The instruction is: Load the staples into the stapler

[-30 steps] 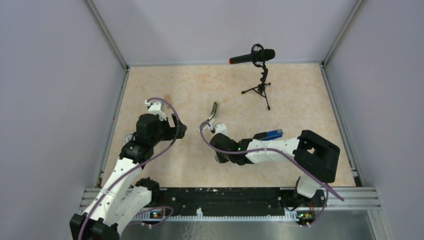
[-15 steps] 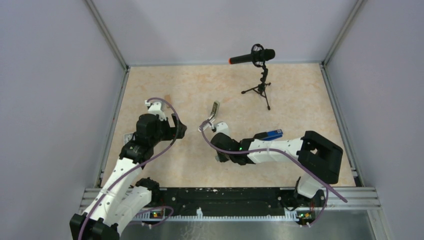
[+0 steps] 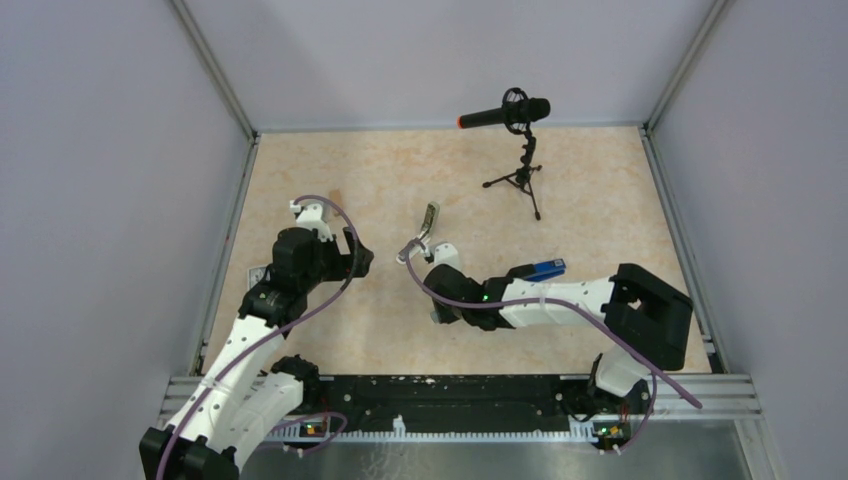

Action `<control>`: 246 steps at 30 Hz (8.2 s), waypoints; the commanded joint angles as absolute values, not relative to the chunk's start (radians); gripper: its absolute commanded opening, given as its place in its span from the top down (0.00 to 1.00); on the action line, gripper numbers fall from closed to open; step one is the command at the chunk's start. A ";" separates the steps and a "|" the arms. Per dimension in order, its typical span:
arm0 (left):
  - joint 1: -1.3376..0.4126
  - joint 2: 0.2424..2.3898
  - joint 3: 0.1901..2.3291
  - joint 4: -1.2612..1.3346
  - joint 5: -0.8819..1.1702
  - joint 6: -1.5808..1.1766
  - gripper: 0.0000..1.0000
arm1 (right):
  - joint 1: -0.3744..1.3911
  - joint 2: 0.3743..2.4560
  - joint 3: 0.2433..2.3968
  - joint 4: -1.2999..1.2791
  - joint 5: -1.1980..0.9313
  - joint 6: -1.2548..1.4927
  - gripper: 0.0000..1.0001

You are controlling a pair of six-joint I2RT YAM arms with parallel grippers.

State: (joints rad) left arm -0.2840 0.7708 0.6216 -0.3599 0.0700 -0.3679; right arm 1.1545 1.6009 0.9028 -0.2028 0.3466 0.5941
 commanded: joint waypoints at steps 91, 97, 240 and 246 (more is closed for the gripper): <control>-0.268 1.298 0.817 -0.193 0.246 -0.485 0.27 | 1.135 1.416 0.875 -0.208 0.358 0.510 0.84; -0.239 1.543 0.951 -0.239 0.267 -0.492 0.46 | 1.130 1.338 0.838 -0.202 0.363 0.501 0.84; -0.380 0.520 0.692 -0.242 -0.281 -0.267 0.01 | 0.892 1.953 1.437 -0.377 0.246 0.566 0.83; -0.381 0.519 0.690 -0.242 -0.278 -0.267 0.01 | 0.891 1.960 1.444 -0.382 0.256 0.581 0.83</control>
